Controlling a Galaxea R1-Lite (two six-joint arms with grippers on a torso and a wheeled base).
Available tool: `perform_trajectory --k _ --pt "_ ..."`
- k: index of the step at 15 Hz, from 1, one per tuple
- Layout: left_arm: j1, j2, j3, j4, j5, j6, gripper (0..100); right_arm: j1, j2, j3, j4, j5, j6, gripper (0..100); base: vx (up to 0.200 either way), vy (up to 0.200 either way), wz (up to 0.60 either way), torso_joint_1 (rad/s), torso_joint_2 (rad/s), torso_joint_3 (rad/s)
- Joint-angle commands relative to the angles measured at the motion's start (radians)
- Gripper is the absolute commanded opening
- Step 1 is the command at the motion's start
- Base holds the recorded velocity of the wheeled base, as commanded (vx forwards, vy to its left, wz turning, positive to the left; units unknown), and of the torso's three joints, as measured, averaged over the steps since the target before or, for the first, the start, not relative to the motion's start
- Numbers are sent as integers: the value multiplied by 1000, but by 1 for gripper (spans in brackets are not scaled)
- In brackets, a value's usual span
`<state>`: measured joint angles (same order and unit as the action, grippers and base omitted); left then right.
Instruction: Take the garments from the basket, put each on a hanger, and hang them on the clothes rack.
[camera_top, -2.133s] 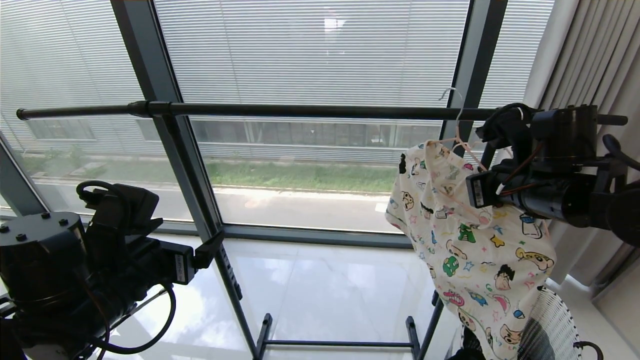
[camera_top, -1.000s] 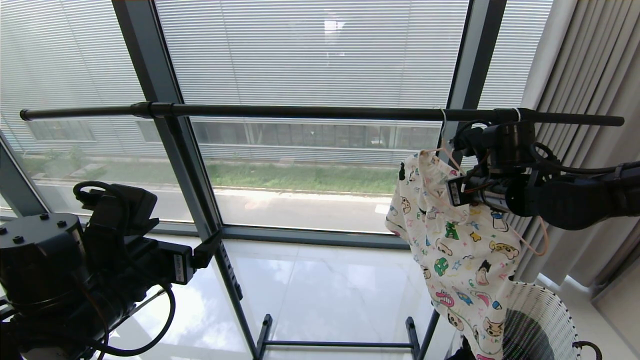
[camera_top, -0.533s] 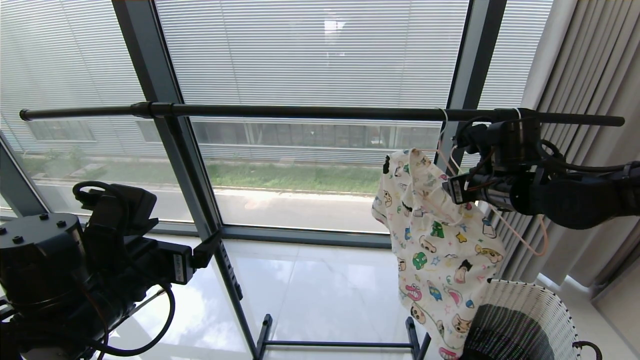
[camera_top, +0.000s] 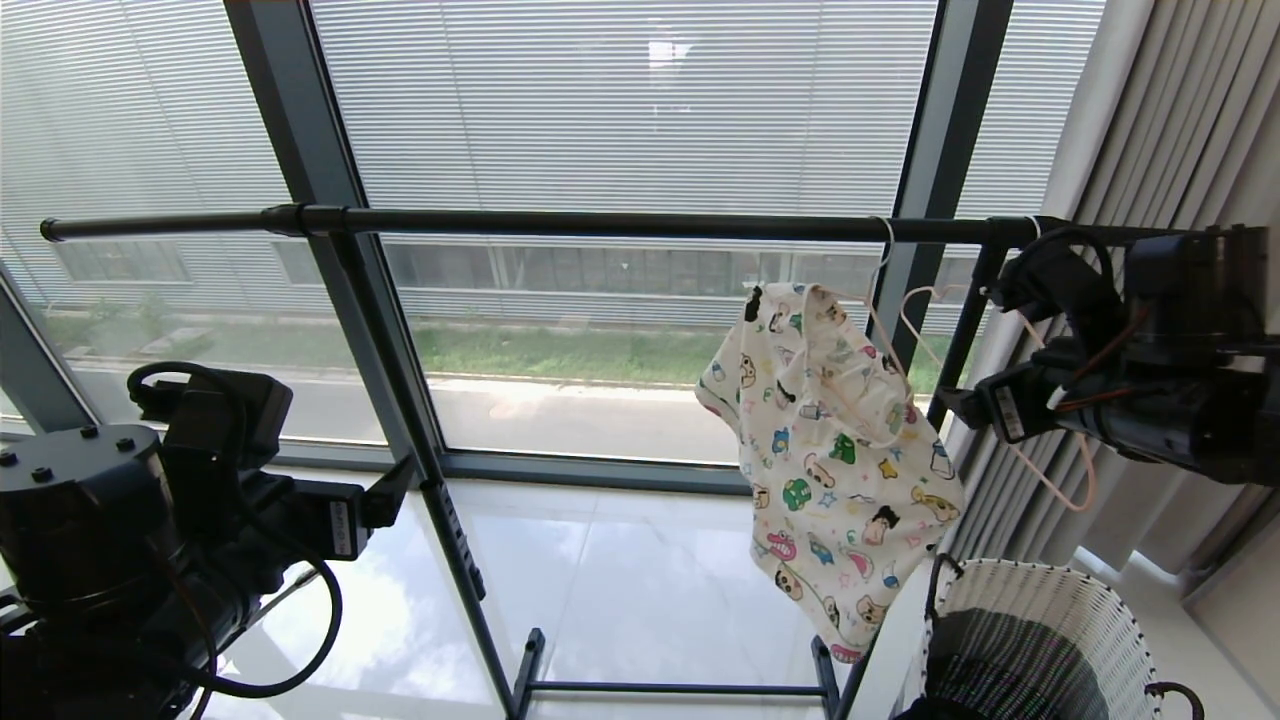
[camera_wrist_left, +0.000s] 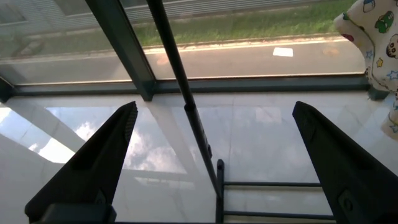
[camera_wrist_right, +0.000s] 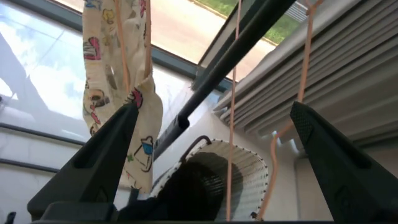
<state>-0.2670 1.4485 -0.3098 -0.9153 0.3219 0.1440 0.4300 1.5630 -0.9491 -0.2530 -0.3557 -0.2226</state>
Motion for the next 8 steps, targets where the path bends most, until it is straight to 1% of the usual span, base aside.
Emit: perform_trajectory --k 1,4,7,8 --pt "8 3 0 0 0 0 100 -4 -143 93 -2 0 -17 100 0 0 0 0 0 0" --pt "9 0 0 0 2 0 100 -45 -181 116 -5 -6 -23 100 0 0 0 0 0 0" --pt "15 0 0 0 0 0 100 -50 -201 119 -5 -3 -23 100 0 0 0 0 0 0" --pt "15 0 0 0 0 0 100 -50 -201 119 -5 -3 -23 100 0 0 0 -90 178 105"
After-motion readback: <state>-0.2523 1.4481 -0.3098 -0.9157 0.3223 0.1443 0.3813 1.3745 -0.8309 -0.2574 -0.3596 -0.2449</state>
